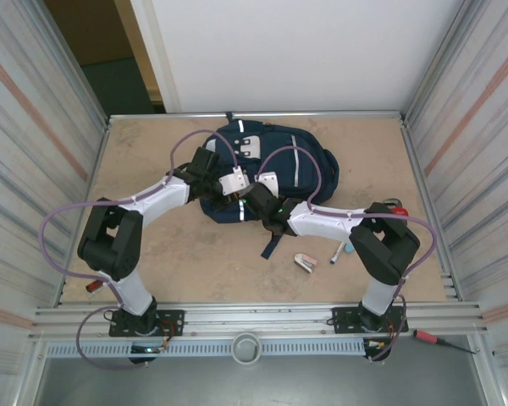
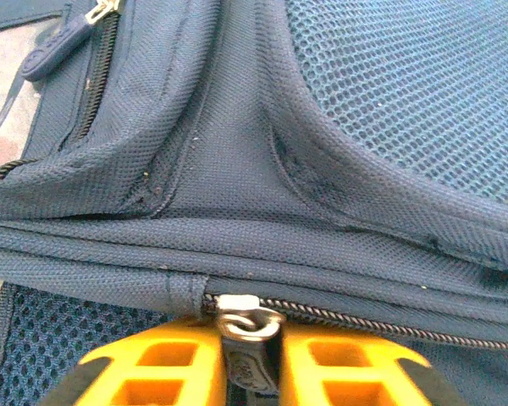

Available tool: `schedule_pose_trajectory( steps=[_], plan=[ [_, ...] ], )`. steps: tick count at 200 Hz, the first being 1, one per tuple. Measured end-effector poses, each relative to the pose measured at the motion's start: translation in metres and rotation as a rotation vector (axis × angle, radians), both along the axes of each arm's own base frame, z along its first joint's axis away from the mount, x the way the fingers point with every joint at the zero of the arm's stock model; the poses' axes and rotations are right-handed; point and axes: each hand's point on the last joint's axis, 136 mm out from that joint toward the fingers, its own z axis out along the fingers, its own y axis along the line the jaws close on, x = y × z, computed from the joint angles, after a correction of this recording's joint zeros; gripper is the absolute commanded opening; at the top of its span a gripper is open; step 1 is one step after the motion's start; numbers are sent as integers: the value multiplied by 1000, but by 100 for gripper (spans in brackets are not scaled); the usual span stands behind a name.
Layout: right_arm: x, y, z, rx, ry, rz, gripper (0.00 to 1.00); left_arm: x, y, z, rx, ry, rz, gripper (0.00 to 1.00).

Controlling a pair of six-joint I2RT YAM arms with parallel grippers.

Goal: Pack books, pencil case, and school supplies into a backpack

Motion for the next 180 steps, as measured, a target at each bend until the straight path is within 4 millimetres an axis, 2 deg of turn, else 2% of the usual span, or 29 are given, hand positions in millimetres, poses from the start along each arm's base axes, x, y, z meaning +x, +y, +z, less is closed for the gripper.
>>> schedule_pose_trajectory(
  steps=[32, 53, 134, 162, 180],
  plan=[
    [0, -3, 3, 28, 32, 10, 0, 1, 0, 0, 0, -3, 0, 0],
    [1, -9, 7, 96, 73, 27, 0, 2, 2, 2, -7, -15, 6, 0],
    [-5, -66, 1, 366, 250, 87, 0, 4, 16, 4, -22, -61, 23, 0],
    [1, -94, 2, 392, 271, 42, 0, 8, 30, 7, -28, -82, 57, 0],
    [2, -100, 3, 403, 275, 40, 0, 12, 40, 7, -28, -96, 78, 0]
  ],
)
